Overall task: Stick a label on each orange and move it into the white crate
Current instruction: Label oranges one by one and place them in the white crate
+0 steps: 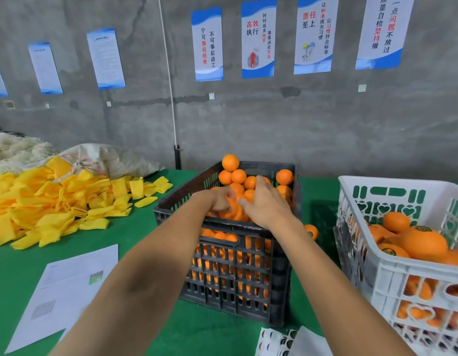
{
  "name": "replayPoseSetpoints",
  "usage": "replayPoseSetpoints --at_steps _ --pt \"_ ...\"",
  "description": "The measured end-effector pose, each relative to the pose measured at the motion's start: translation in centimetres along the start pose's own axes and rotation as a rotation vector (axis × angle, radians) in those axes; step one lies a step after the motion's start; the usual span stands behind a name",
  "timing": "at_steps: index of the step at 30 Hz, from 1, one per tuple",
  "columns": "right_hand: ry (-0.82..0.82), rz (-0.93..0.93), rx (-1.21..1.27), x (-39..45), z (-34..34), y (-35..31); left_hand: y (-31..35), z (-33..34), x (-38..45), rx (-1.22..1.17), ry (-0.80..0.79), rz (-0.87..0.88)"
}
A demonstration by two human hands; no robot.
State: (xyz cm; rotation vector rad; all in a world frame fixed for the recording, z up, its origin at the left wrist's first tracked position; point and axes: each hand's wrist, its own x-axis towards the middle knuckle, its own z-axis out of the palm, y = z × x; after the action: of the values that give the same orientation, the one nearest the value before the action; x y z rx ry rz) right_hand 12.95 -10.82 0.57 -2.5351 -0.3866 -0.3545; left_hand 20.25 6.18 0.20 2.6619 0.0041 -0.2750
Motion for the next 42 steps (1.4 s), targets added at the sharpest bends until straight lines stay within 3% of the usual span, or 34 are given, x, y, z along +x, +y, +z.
replayPoseSetpoints --at_steps 4,9,14,17,20,23,27,29,33,42 --pt "0.138 0.042 0.029 -0.5 -0.9 -0.7 2.3 -0.4 -2.9 -0.291 0.494 0.341" --pt "0.371 -0.021 0.409 -2.9 -2.4 0.0 6.6 4.4 -7.9 -0.375 0.713 0.631" --pt "0.675 -0.104 0.522 -9.8 -3.9 5.5 11.9 11.5 -12.6 -0.415 0.885 0.846" --pt "0.752 -0.089 0.469 -14.1 -3.3 9.4 13.6 15.9 -14.3 -0.428 0.847 0.884" --pt "0.681 -0.044 0.483 -18.7 -1.2 13.5 13.1 21.0 -14.9 -0.388 0.696 0.854" --pt "0.451 0.065 0.478 -23.9 1.8 18.0 10.7 26.6 -14.2 -0.309 0.432 0.742" --pt "0.050 0.219 0.175 -27.8 3.5 22.8 6.8 32.2 -12.8 -0.350 0.182 0.476" --pt "-0.068 0.187 0.025 -28.3 3.3 23.8 5.9 33.4 -12.5 -0.360 0.166 0.463" --pt "-0.154 0.176 -0.125 -28.7 3.2 24.3 5.7 34.0 -12.4 -0.330 0.256 0.460" --pt "-0.076 0.194 -0.190 -29.0 4.1 24.8 5.4 33.9 -12.8 -0.310 0.305 0.416"
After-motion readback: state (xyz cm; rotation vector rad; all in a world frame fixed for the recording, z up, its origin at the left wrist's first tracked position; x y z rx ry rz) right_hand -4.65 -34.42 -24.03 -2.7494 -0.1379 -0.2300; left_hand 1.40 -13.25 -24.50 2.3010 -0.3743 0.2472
